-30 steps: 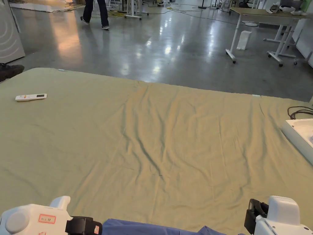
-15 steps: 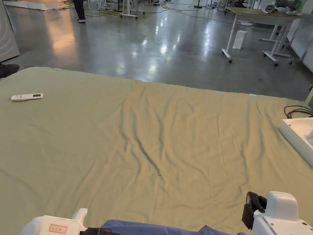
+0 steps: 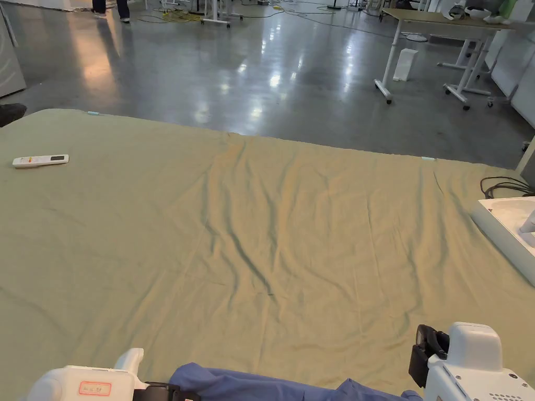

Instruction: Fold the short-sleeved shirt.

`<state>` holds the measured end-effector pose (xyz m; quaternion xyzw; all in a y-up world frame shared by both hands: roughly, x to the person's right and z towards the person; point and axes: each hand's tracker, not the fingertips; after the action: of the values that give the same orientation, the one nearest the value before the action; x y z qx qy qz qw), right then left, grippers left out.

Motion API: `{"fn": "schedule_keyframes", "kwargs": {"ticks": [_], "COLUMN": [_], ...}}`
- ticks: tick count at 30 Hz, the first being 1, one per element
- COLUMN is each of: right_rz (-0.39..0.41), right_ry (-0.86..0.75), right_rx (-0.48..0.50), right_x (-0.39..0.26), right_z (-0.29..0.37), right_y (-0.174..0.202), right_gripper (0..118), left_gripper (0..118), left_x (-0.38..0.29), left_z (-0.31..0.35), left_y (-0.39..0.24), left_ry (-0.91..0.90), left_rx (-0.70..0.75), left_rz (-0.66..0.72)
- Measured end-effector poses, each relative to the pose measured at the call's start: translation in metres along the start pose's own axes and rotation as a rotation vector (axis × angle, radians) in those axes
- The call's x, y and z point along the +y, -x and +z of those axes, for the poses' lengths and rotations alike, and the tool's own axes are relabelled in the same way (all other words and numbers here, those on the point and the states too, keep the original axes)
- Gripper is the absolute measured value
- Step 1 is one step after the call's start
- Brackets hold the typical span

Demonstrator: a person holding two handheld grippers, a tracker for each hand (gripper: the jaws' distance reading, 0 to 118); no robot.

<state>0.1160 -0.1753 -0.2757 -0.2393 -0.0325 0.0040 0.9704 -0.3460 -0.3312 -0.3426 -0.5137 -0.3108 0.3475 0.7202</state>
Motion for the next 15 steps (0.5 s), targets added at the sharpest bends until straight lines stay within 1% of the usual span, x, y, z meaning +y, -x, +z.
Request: {"fn": "schedule_keyframes", "kwargs": {"ticks": [4, 8, 10, 13, 15], "right_rz": [-0.001, 0.000, 0.004, 0.004, 0.004], "right_ry": [-0.010, -0.020, -0.025, -0.032, -0.034], "right_rx": [0.002, 0.004, 0.004, 0.006, 0.007], "right_x": [0.002, 0.006, 0.007, 0.008, 0.008], "right_z": [0.002, 0.004, 0.004, 0.005, 0.005], "right_y": [-0.001, -0.003, -0.004, -0.005, -0.005], "right_gripper": [0, 0, 0, 0, 0], "left_gripper": [11, 11, 11, 11, 11], "left_x": [0.009, 0.024, 0.030, 0.030, 0.028], "left_z": [0.023, 0.058, 0.078, 0.102, 0.111], "left_y": [-0.023, -0.037, -0.041, -0.064, -0.074], "left_ry": [-0.017, -0.042, -0.064, -0.091, -0.110], "left_rx": [0.039, 0.154, 0.185, 0.323, 0.339], "left_rz": [-0.040, -0.105, -0.087, -0.128, -0.094]}}
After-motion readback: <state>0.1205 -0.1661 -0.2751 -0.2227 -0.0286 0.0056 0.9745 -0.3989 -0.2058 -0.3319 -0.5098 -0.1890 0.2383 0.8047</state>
